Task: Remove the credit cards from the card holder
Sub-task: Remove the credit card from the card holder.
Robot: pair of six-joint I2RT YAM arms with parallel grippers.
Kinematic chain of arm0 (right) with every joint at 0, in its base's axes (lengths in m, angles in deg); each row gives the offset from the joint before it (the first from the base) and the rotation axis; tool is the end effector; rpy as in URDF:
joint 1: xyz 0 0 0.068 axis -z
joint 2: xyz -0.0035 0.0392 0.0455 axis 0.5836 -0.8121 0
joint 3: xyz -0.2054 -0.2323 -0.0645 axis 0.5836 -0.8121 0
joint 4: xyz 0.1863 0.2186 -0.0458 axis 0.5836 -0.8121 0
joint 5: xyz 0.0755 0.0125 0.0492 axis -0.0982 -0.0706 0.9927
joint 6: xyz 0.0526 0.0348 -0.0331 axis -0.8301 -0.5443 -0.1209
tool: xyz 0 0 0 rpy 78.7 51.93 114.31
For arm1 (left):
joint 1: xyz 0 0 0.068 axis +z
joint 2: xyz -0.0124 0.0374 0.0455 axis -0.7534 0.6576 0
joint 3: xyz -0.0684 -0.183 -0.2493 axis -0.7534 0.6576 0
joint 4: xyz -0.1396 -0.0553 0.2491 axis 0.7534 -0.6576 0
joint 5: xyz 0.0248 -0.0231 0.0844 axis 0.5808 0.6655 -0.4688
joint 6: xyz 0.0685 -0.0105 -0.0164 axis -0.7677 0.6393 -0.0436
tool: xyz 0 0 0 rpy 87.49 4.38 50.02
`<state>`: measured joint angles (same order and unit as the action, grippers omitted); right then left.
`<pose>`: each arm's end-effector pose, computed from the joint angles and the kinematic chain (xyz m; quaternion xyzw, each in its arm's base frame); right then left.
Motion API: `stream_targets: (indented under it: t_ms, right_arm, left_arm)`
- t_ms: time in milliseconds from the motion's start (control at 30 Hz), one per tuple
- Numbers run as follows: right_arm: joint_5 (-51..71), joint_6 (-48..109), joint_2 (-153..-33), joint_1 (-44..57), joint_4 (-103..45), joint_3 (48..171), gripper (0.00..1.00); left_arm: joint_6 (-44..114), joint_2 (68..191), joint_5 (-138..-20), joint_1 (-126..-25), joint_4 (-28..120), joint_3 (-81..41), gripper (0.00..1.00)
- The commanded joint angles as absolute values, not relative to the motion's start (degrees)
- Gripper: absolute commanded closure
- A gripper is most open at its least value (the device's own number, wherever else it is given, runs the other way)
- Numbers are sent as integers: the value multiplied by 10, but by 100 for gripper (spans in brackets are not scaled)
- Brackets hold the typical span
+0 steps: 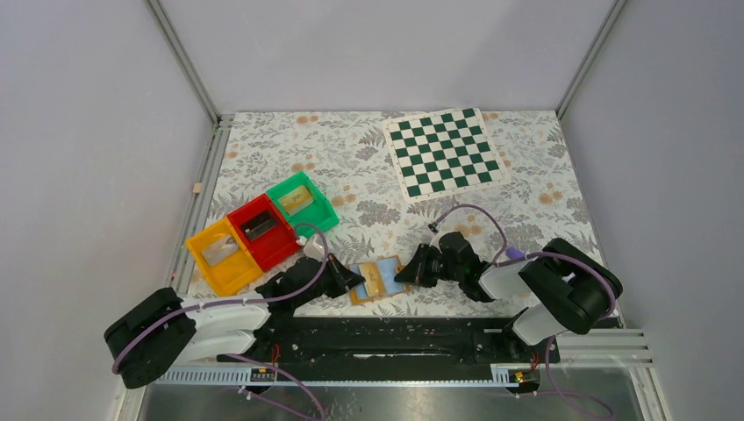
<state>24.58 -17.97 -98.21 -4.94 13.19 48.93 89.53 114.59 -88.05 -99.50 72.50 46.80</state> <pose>0.1819 0.1853 0.1183 0.0107 0.8517 0.4799 0.2102 0.1237 -0.1491 0.1302 -0.1175 0.8438 -0.4419 0.2810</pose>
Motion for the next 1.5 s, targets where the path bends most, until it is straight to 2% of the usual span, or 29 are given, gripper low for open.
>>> stream_targets:
  t_ms: [0, 267, 433, 500, 600, 867, 967, 1100, 1133, 1267, 1467]
  right_arm:
    - [228, -167, -994, -54, 130, 499, 85]
    - [244, -138, -939, -54, 81, 516, 83]
    - [319, -127, -943, -54, 131, 529, 80]
    - [349, -128, -946, -53, 149, 541, 72]
    - [392, -97, -945, -54, 132, 574, 51]
    - [400, 57, -931, -50, -46, 679, 34]
    - [455, 88, -976, -37, -39, 707, 20]
    - [531, -1, -1022, 8, 124, 689, 20]
    - [549, -1, -1032, 13, 127, 697, 20]
    - [526, 98, -1046, 15, -13, 731, 20]
    - [566, 145, -1073, 16, -53, 755, 21]
  left_arm:
    - [874, 1113, -905, -992, 669, 434, 100]
    - [868, 1050, -927, -990, 606, 429, 100]
    - [857, 1041, -924, -989, 559, 400, 100]
    - [852, 1039, -923, -989, 547, 395, 100]
    - [844, 1035, -918, -989, 555, 399, 100]
    - [803, 1027, -904, -989, 567, 404, 100]
    - [789, 1030, -891, -989, 581, 405, 100]
    - [778, 1024, -878, -989, 593, 407, 100]
    - [780, 1020, -875, -989, 596, 409, 100]
    - [781, 1009, -874, -990, 596, 414, 100]
    - [786, 1008, -862, -989, 617, 422, 100]
